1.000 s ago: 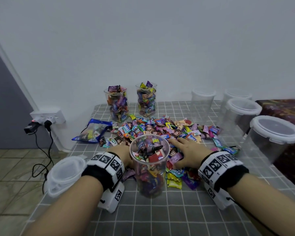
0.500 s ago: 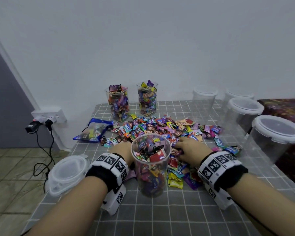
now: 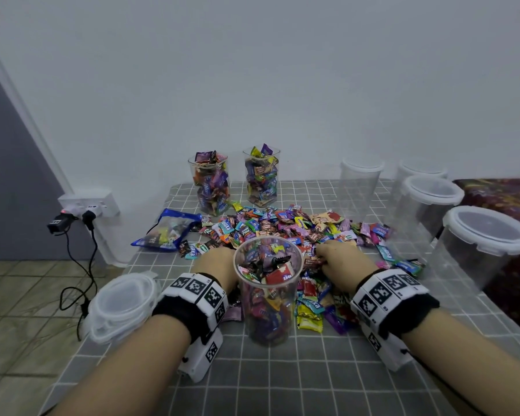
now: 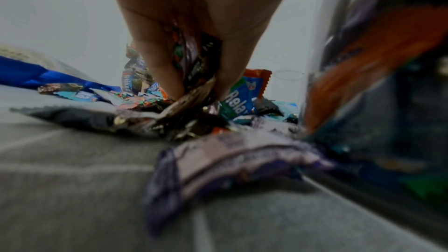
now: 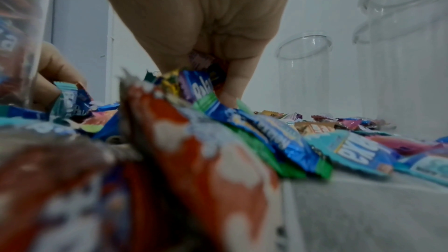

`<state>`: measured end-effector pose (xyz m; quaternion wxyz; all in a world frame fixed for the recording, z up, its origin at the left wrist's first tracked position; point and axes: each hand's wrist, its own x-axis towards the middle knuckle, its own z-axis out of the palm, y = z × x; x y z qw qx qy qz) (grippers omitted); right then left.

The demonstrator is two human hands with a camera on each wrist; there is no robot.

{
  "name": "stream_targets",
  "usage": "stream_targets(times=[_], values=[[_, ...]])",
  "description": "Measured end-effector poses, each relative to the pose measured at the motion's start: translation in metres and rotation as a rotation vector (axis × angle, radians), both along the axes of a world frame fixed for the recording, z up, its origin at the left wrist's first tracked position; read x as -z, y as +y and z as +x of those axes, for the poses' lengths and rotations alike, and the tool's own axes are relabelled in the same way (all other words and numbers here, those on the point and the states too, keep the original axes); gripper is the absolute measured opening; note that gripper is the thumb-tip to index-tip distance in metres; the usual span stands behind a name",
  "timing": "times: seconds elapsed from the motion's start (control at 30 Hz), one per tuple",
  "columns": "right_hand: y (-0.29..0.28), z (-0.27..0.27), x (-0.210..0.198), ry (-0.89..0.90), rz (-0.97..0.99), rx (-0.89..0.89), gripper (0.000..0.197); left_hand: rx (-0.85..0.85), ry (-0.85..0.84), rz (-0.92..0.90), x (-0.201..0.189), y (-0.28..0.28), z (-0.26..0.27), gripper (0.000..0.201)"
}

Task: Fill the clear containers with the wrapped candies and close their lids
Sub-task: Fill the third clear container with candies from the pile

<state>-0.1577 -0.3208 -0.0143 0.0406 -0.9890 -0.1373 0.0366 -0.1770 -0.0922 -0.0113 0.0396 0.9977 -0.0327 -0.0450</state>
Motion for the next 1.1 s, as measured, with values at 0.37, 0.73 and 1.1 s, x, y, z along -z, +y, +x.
stream_targets(times=[0.37,0.73,1.1], values=[[-0.006,-0.013,-0.015,-0.130,0.246,0.079,0.018,-0.066,-0.250,-0.222,-0.004,0.002,-0.009,0.025],[0.016,-0.038,-0.065,-0.370,0.553,-0.036,0.010,-0.098,-0.377,-0.332,0.001,0.009,-0.009,0.020],[0.053,-0.067,-0.075,-0.377,0.477,-0.329,0.023,-0.104,-0.382,-0.326,-0.001,0.008,-0.012,0.022]])
